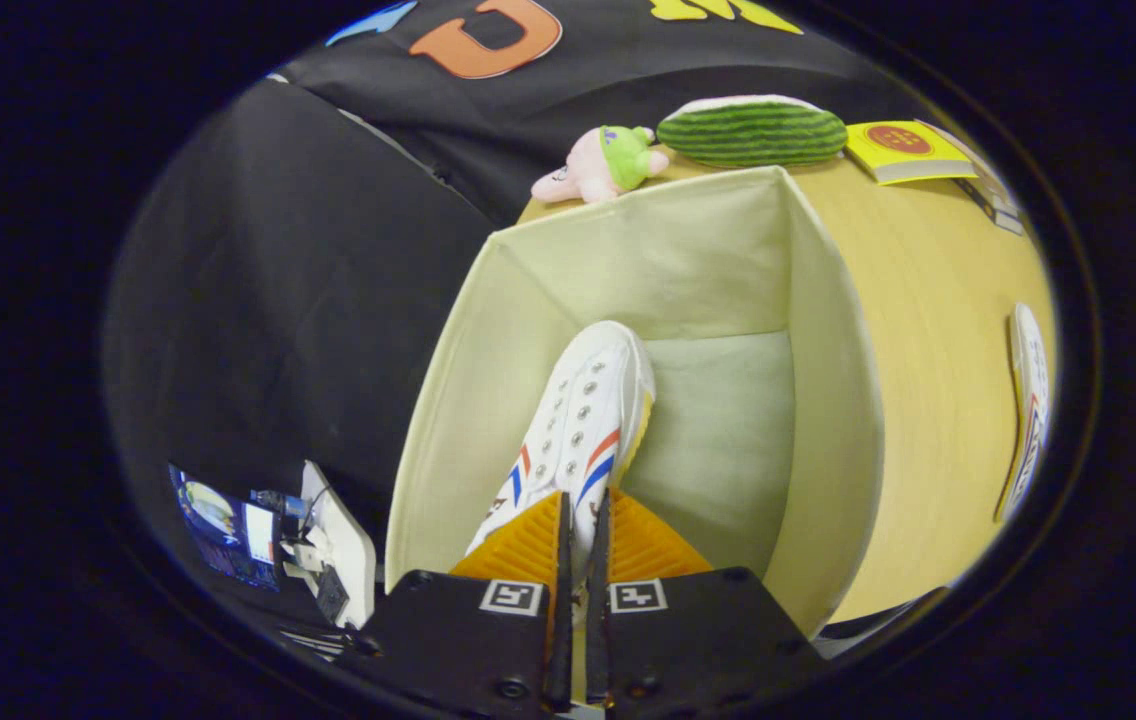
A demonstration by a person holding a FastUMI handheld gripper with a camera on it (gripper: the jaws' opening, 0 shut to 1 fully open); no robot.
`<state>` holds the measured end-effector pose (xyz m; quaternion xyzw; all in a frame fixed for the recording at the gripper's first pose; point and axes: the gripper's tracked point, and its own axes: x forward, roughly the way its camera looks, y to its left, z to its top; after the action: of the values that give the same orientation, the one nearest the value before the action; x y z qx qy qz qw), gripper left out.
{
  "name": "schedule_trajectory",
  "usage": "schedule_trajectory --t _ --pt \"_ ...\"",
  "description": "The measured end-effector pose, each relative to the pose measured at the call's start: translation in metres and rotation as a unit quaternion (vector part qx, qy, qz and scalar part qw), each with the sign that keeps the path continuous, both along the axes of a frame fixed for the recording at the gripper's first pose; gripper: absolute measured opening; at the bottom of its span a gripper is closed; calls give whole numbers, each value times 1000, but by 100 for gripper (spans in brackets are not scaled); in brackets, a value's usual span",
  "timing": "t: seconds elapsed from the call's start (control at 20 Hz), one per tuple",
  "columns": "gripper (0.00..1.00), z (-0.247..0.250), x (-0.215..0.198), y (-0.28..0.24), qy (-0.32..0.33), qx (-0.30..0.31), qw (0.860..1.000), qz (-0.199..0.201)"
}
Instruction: Open the storage box then place both shoes into the box .Put the left shoe in first, then the right shoe, with the right side of both shoes facing outward in a uniform manner.
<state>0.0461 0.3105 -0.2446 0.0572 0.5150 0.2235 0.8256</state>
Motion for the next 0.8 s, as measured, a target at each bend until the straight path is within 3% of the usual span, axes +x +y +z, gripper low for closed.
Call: schedule_trajectory --t 0.15,0.3,0.6,0.8 --pt "36 23 -3 -12 -46 -25 998 44" --pt "77 60 -3 -32 -104 -67 990 67" --pt "78 131 -15 -106 -178 -108 976 64" --pt "87 138 -21 -184 -182 -143 972 40"
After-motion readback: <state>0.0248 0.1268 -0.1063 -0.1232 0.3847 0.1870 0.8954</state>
